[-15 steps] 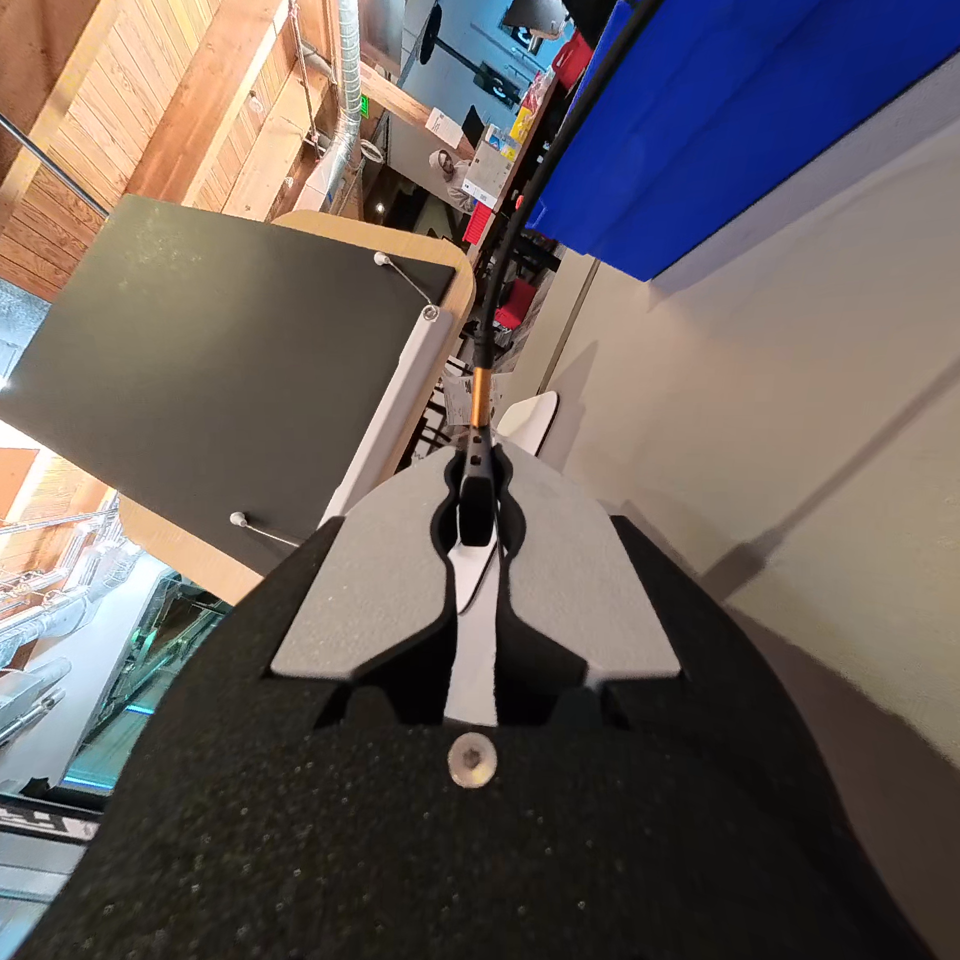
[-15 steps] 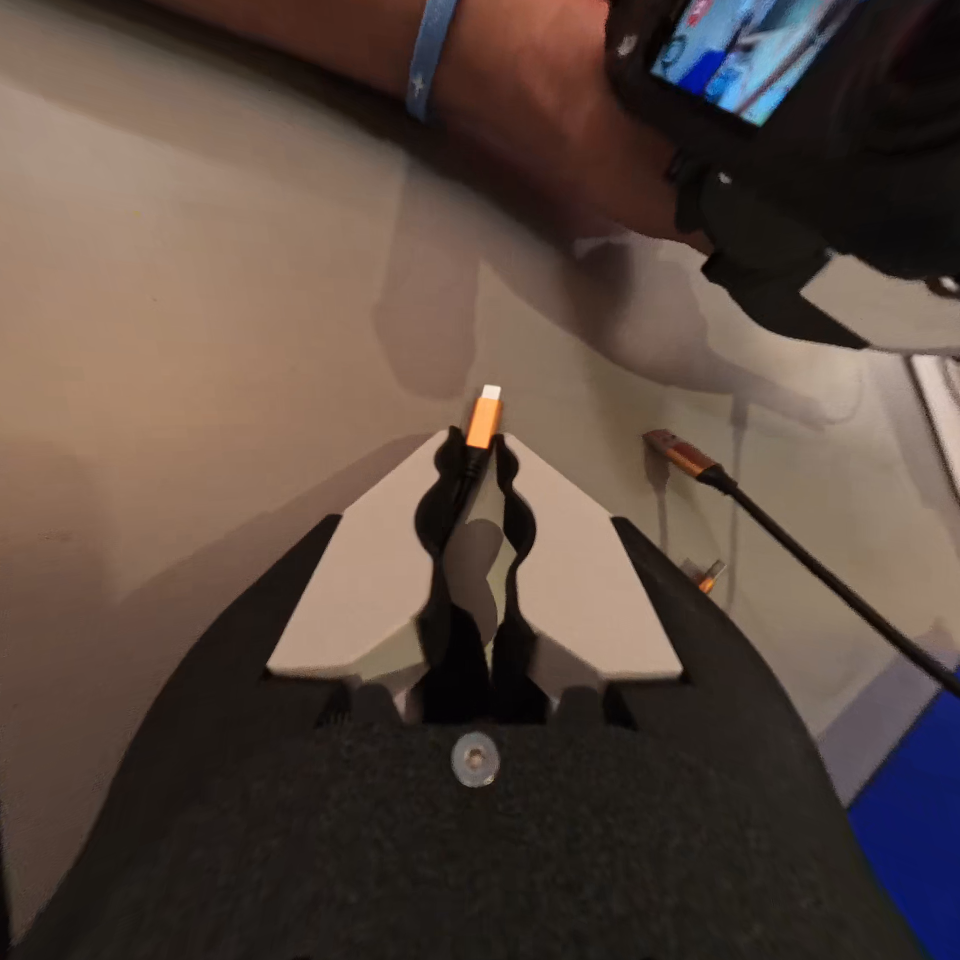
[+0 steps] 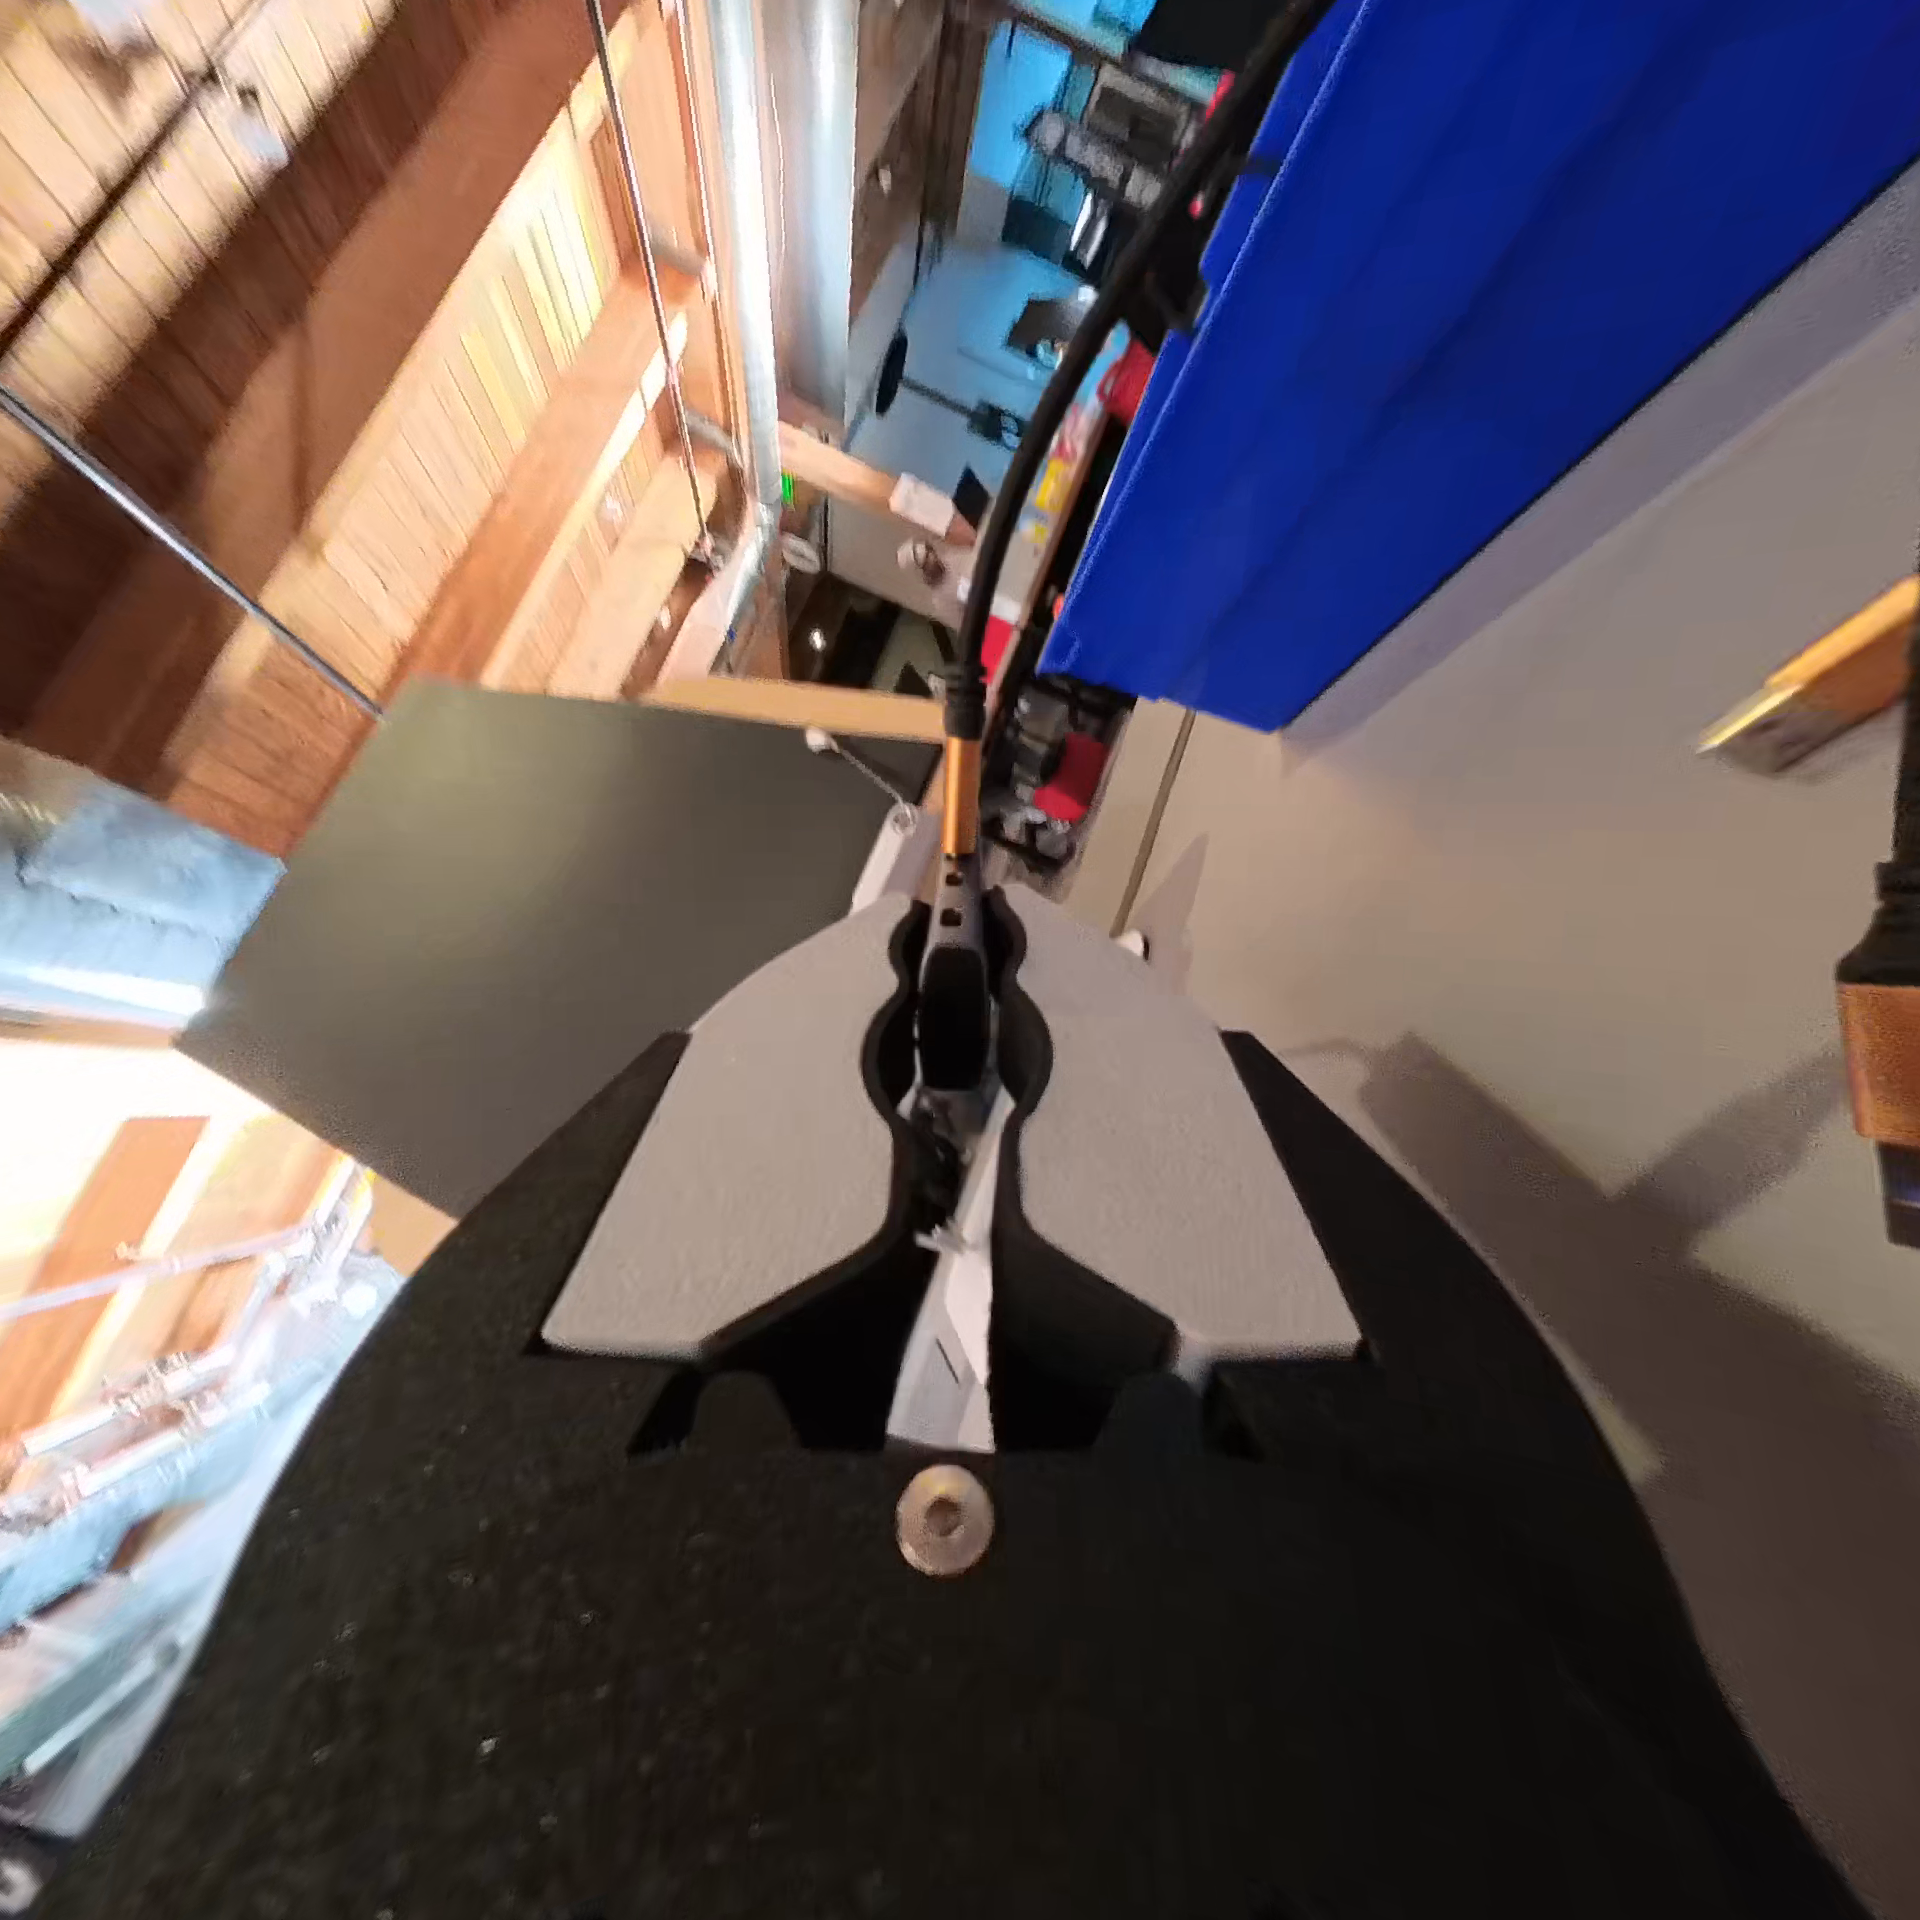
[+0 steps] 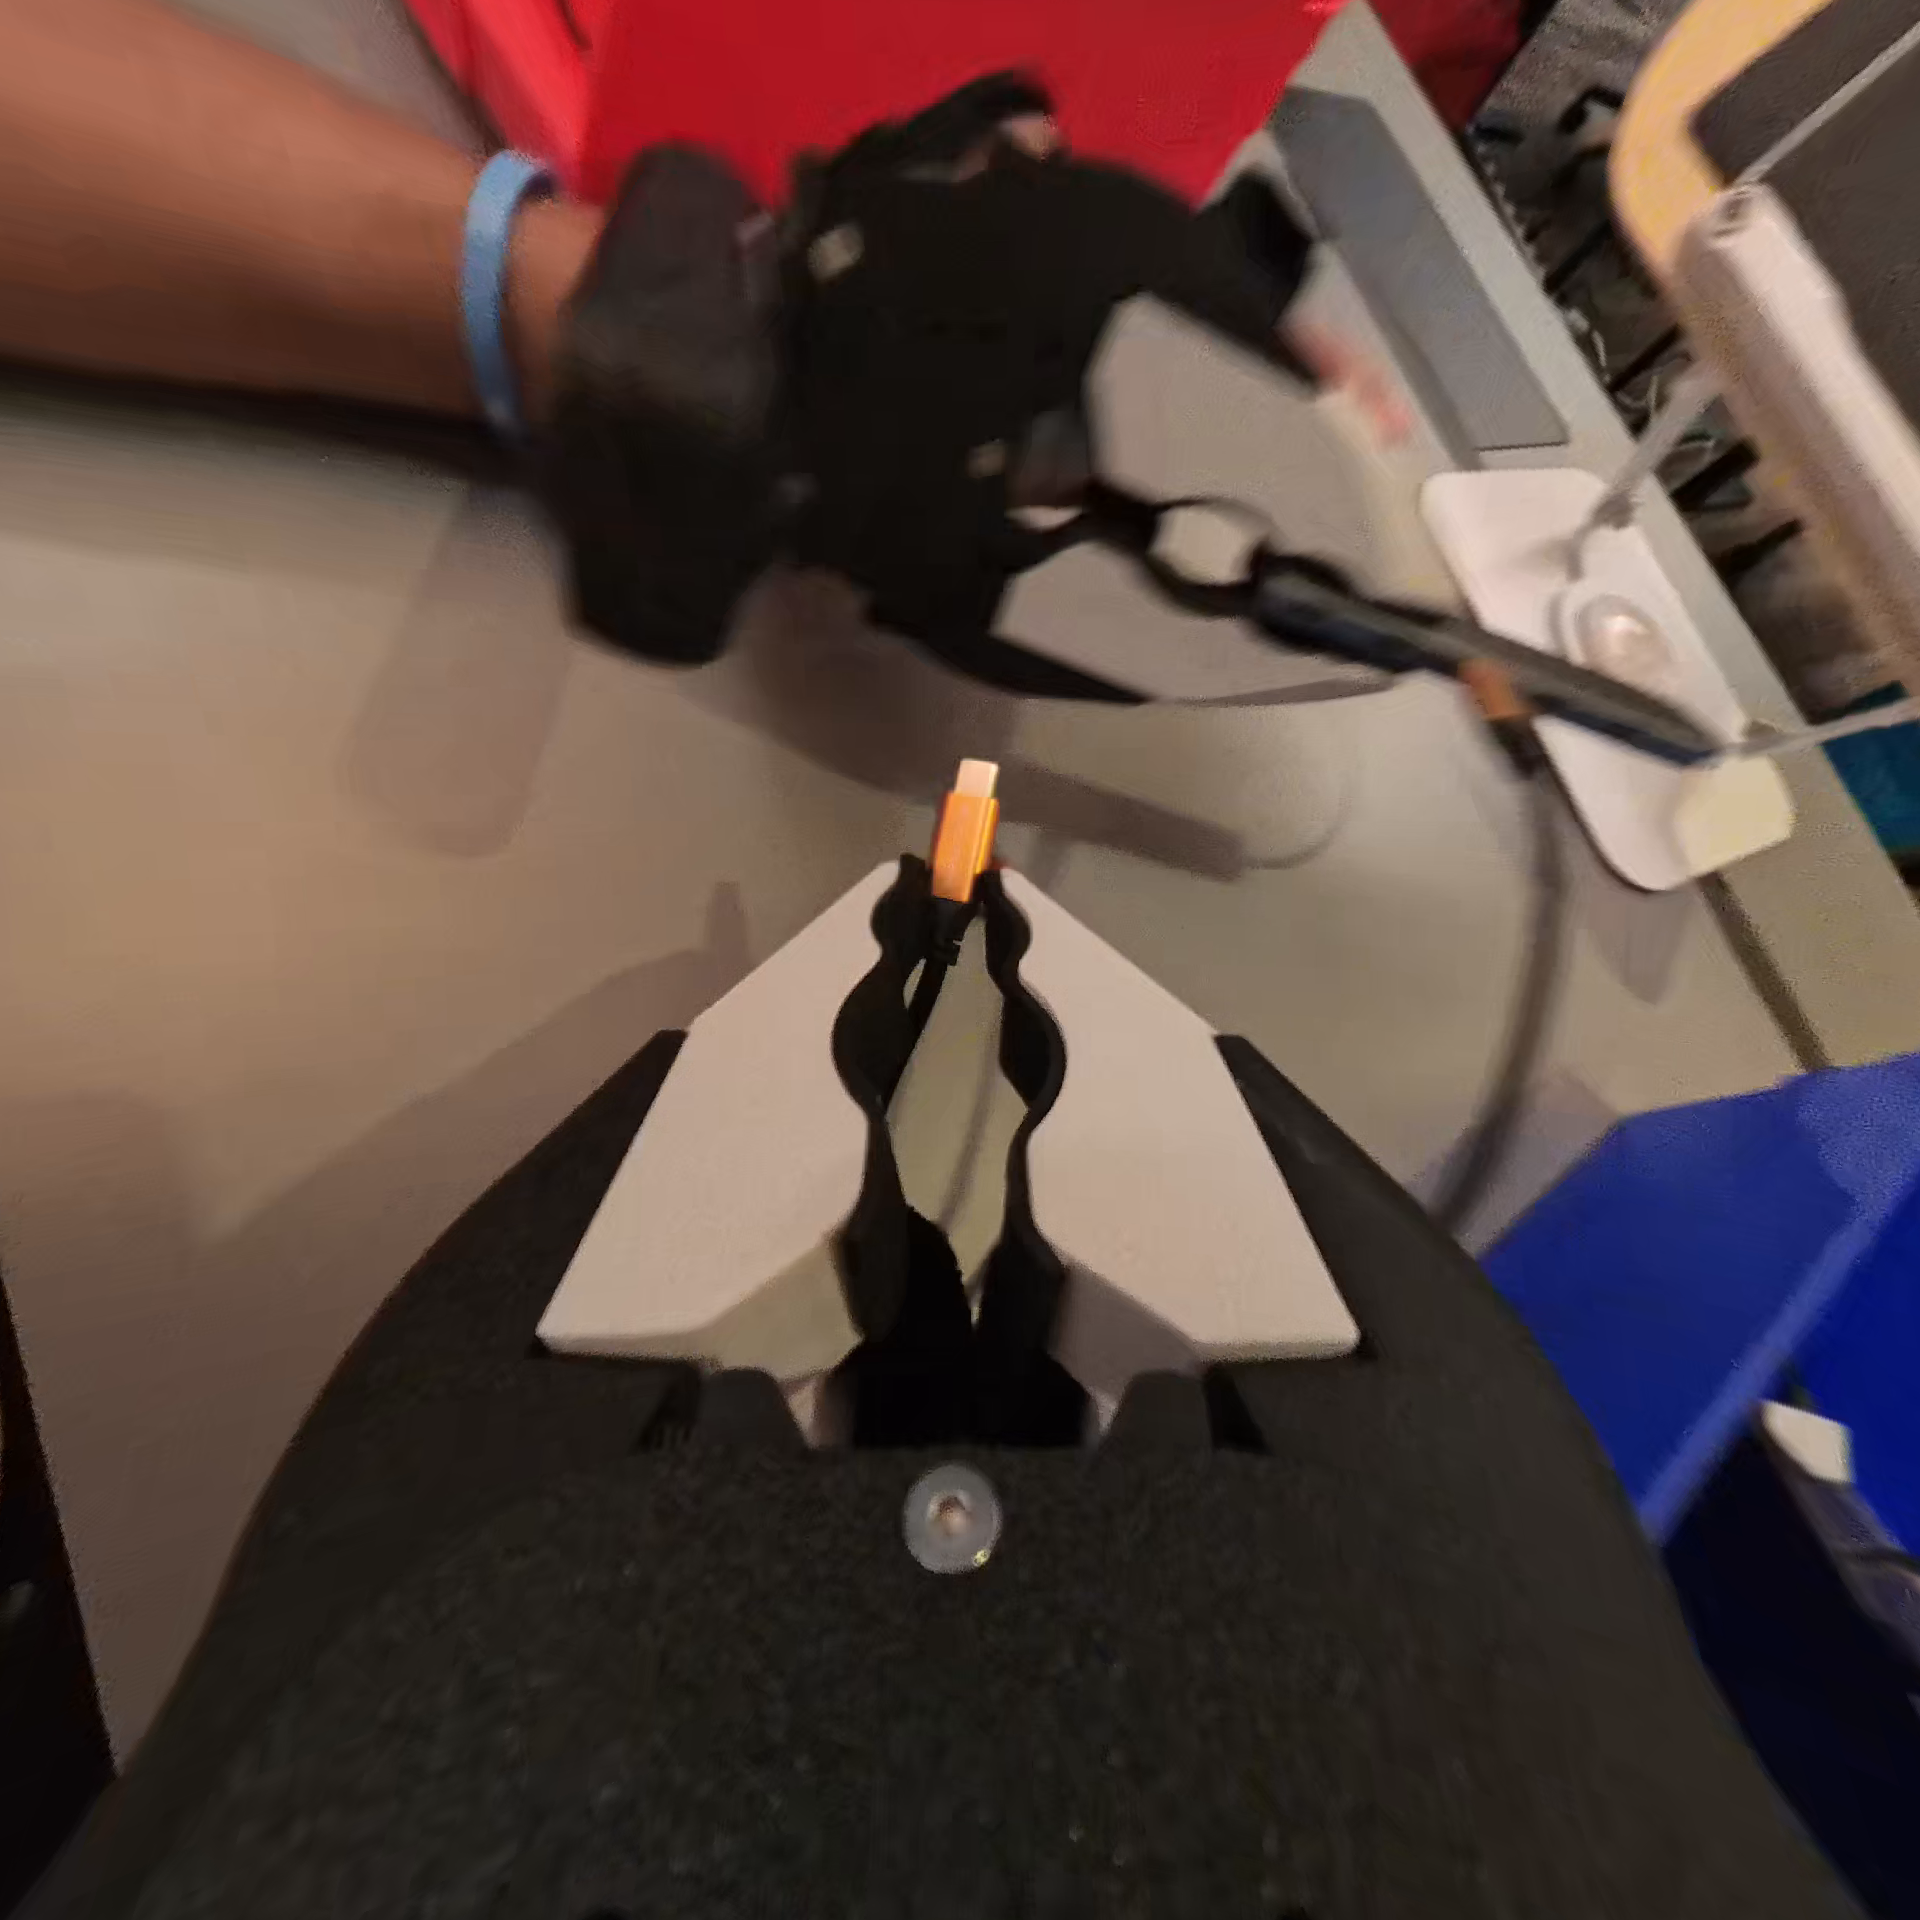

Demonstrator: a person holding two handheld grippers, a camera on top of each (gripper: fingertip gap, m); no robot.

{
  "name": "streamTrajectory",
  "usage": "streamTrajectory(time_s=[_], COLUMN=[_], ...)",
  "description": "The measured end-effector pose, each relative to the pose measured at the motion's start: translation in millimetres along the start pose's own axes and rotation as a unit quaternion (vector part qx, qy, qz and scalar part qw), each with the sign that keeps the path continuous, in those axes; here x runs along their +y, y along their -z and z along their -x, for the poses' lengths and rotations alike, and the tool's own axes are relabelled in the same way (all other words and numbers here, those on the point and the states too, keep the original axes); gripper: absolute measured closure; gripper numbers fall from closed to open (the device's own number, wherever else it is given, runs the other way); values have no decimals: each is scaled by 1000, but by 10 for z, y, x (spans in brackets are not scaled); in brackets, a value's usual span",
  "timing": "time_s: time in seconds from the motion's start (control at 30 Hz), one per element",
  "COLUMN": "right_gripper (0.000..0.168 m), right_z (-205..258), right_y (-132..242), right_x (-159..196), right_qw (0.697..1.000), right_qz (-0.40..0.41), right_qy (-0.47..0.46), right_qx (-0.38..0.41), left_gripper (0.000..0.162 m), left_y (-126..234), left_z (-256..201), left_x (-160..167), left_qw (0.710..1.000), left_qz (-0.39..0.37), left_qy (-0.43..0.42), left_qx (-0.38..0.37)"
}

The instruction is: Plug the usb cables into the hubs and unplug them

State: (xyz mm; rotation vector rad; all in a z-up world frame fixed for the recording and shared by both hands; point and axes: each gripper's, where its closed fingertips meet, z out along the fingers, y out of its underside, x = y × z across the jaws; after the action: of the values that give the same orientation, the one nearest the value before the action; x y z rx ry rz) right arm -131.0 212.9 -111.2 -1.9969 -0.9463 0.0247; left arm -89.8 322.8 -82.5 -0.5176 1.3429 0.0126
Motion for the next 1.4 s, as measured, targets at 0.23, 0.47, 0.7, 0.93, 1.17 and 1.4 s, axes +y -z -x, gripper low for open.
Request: streamTrajectory(time_s=[0.23, 0.47, 0.7, 0.93, 1.17, 1.4], right_gripper=[168, 165, 136, 129, 167, 168], right_z=[-586, -572, -104, -170, -279, 187], right_y=[-59, -221, -379, -482, -605, -83], right_x=[-57, 103, 127, 461, 377, 160], right_qw=[992, 986, 981, 971, 968, 993], right_qz=[93, 122, 15, 30, 51, -11], right_qy=[-78, -110, -191, -193, -159, 7], right_qx=[-38, -21, 25, 137, 185, 119], left_gripper=[152, 152, 152, 152, 152, 152], left_y=[17, -9, -63, -73, -82, -88], left_z=[-100, -162, 67, 57, 2, -61], left_x=[-158, -65, 541, 627, 544, 653], left_qw=[999, 997, 988, 979, 983, 979], left_qz=[-22, 1, 131, 134, 128, 145], left_qy=[-49, -74, 76, 154, 129, 138], left_qx=[9, 22, -13, -4, 9, 28])
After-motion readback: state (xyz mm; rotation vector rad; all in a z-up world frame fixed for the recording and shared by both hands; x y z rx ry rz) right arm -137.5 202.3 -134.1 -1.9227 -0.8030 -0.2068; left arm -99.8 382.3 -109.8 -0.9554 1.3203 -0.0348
